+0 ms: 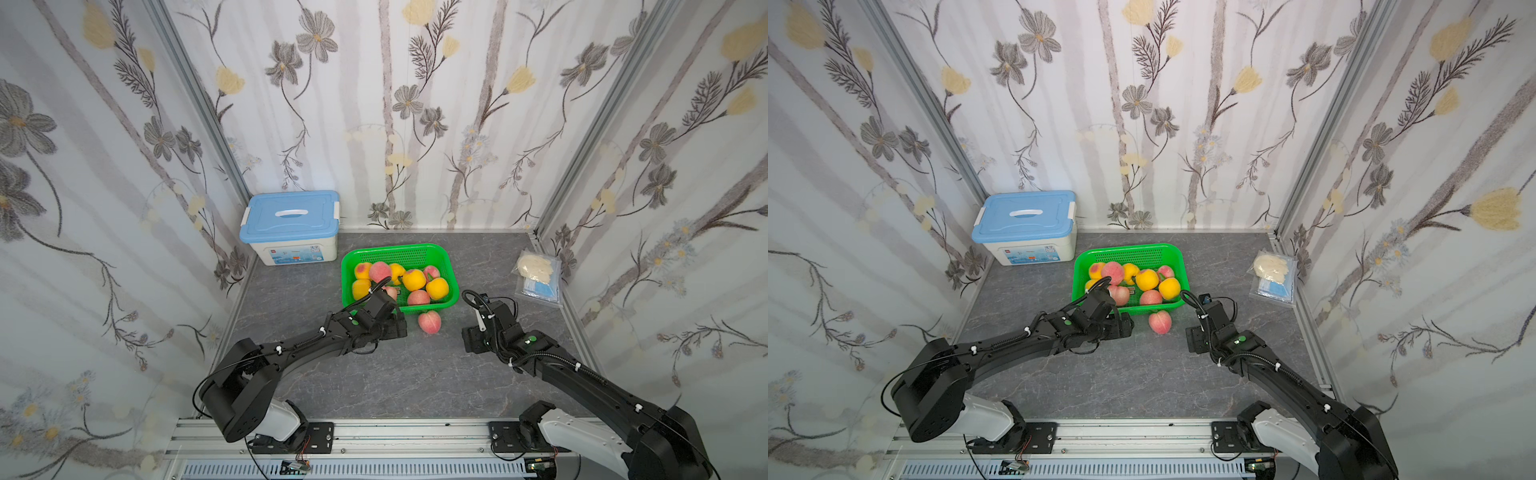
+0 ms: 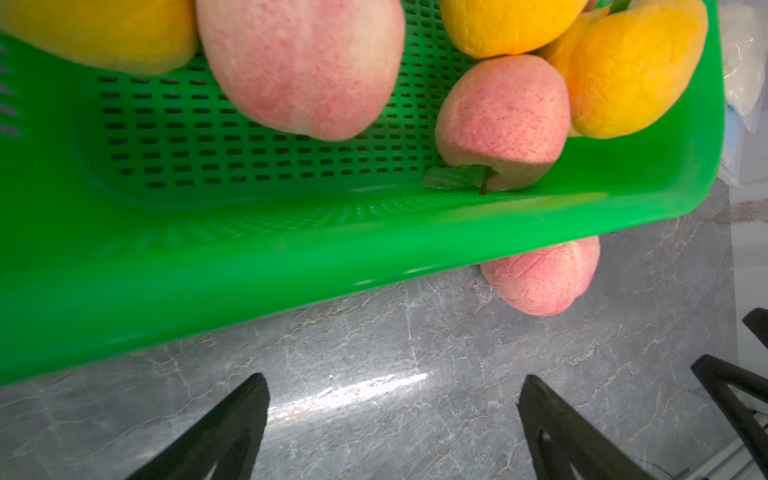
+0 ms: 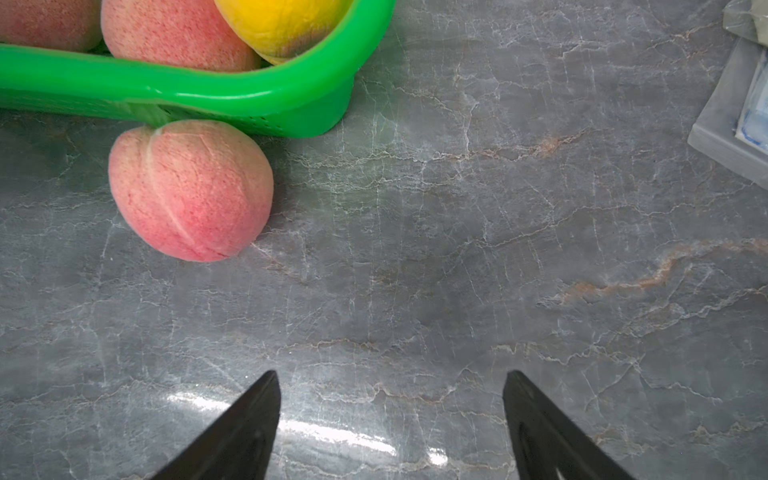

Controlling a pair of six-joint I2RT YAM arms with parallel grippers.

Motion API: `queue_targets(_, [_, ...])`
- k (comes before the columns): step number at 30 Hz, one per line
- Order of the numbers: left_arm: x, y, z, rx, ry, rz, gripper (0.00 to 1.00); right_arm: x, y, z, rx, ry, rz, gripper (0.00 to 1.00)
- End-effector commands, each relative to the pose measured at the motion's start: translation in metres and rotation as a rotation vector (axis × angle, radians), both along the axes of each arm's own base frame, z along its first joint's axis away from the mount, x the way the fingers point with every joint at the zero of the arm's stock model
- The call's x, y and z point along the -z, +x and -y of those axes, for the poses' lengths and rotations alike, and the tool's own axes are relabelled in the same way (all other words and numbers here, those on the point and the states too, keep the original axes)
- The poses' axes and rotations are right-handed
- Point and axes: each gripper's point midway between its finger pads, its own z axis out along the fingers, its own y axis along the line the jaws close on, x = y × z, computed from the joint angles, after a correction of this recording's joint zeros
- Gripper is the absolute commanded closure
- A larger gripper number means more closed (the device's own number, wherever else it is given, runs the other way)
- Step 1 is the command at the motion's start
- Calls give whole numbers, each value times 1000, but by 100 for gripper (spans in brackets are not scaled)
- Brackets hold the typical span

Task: Put the peaches into the basket
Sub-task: Pick up the peach from the center of the board.

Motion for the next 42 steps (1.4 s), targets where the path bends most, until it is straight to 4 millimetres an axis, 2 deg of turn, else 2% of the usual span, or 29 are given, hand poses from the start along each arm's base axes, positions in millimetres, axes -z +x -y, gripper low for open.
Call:
queue_targets(1, [-5, 7, 15, -5, 5, 26, 4, 0, 5, -2, 22, 45, 50, 15])
queue_targets(11, [-1, 11, 82, 89, 49, 21, 5, 3, 2, -1, 24, 74, 77, 14])
queue_targets(16, [3, 11, 101, 99, 102, 34, 5, 2, 1, 0, 30, 85, 89, 14])
queue_targets(26, [13, 13, 107, 60, 153, 24, 5, 5, 1, -2, 22, 91, 80, 14])
queue_targets(32, [20, 13, 121, 53, 153, 14, 5, 7, 2, -4, 19, 92, 72, 14])
queue_targets(37, [28, 14, 110, 7, 236, 14, 4, 8, 1, -4, 18, 94, 71, 14])
queue_targets(42, [29, 15, 106, -18, 243, 14, 4, 7, 1, -4, 18, 96, 72, 14])
